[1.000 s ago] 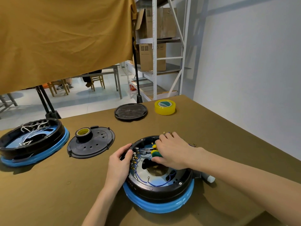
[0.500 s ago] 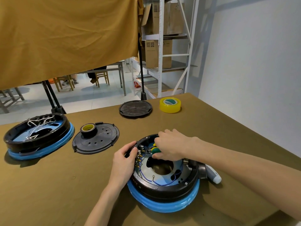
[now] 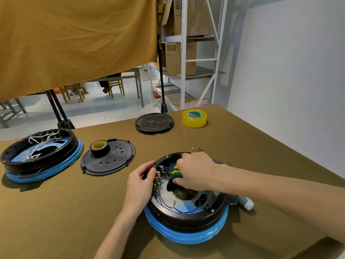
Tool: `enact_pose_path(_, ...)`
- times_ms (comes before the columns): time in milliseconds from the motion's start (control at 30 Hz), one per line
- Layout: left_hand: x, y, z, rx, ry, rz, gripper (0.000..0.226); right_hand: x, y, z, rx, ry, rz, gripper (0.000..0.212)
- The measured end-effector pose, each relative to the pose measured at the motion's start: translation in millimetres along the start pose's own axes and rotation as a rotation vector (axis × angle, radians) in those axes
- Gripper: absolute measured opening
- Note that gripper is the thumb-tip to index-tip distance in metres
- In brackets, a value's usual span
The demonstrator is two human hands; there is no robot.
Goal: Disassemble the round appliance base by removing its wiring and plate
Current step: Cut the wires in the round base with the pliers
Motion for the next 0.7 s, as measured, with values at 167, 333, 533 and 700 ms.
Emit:
enact_pose_path(167,-0.4,-0.3,0.6,-0.008,0.007,-0.003,0.032,9.4,-0.1,2.1,-0.076,-0.102,0.003,0.046)
enact_pose_path(333,0.8,0.2,0.1,-0.003,0.001,0.0,0.033,-12.5,3.6,-5.6,0.097,0.104,-0.076,0.046)
enact_pose_path(533,1.7,1.5,1.0,-0.008,0.029,-0.015,0.033,8.4,-1.5,-2.3,-0.076,-0.038,0.027,0.031)
enact_pose_path(700,2.2,1.0,0.4,0.0,0.005,-0.007,0.033,11.2,-2.2,1.0,-0.113,-0.12,0.065,0.022)
Point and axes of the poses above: each hand's wrist, its own y-axis away from the middle knuckle, its own z-axis out of the palm, x = y × z, the point moved 10 cm from there along -y, towards the middle knuckle, and after that the axes turned 1 degree about z, right-handed, at the moved point
